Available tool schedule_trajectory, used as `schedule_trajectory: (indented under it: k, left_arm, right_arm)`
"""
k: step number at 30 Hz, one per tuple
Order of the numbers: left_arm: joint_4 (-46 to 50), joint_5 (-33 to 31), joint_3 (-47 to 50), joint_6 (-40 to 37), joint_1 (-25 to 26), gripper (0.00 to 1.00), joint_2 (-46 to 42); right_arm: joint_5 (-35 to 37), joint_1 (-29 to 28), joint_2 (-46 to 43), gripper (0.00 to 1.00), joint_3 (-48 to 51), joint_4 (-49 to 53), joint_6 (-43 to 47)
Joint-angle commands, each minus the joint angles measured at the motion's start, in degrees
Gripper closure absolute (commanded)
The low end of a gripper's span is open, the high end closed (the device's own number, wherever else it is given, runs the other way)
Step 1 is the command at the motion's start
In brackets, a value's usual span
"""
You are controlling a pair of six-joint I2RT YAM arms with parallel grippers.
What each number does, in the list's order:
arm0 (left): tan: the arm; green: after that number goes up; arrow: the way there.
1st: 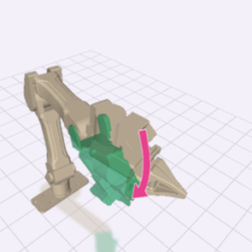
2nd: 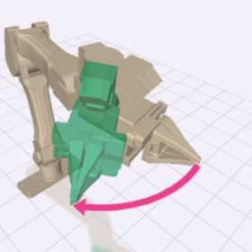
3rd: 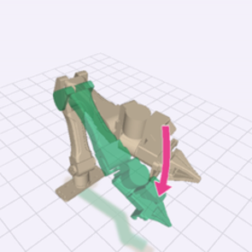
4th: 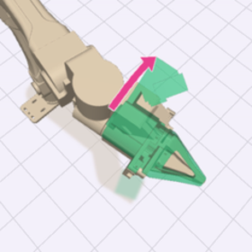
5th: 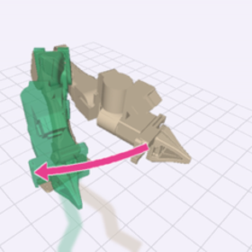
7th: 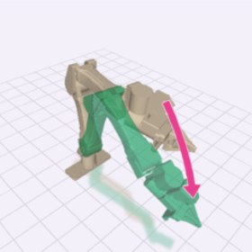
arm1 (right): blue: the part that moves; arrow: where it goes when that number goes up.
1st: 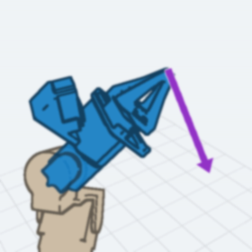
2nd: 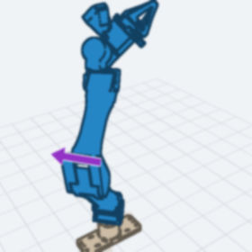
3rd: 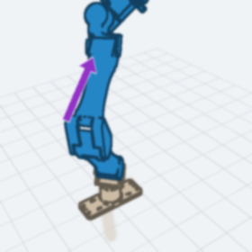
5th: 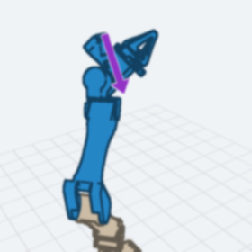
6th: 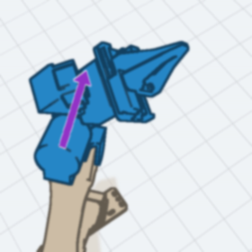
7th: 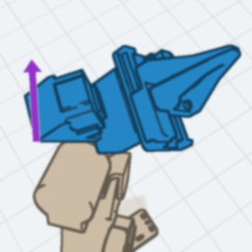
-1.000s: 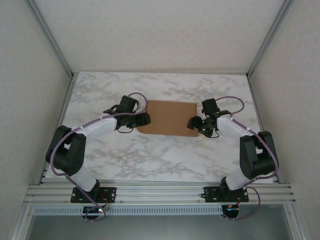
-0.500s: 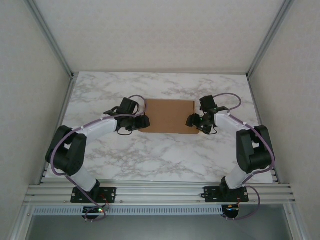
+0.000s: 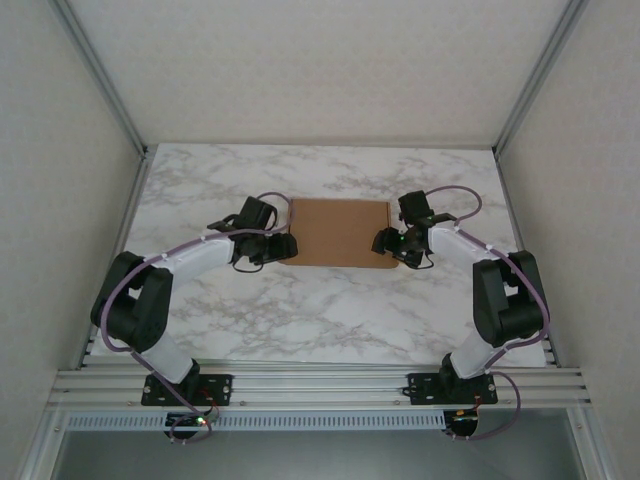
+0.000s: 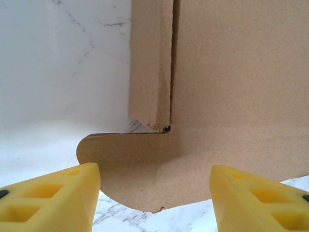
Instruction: Fold the paper box
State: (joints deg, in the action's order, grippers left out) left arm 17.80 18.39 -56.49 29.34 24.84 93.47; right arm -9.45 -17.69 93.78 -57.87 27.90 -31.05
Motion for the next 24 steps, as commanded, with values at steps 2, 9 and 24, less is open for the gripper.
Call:
schedule_trajectory:
  k: [2,9,24]
  left_arm:
    - [-1.9,0.5,2.3,1.1,0.6,0.39,0.4]
    - [-5.0,1.8,3.8,2.5,0.6,0.39,1.6]
    - [4.7,-8.2,-2.6,-2.4,0.8,0.4,-2.7]
  right_arm:
    - [2.2,-1.0,1.7,0.32,0.2,1.3,0.5]
    - [1.6,-1.2,1.5,0.32,0.4,1.2,0.4]
    - [2.6,-1.3,1.5,0.32,0.1,2.1,0.9]
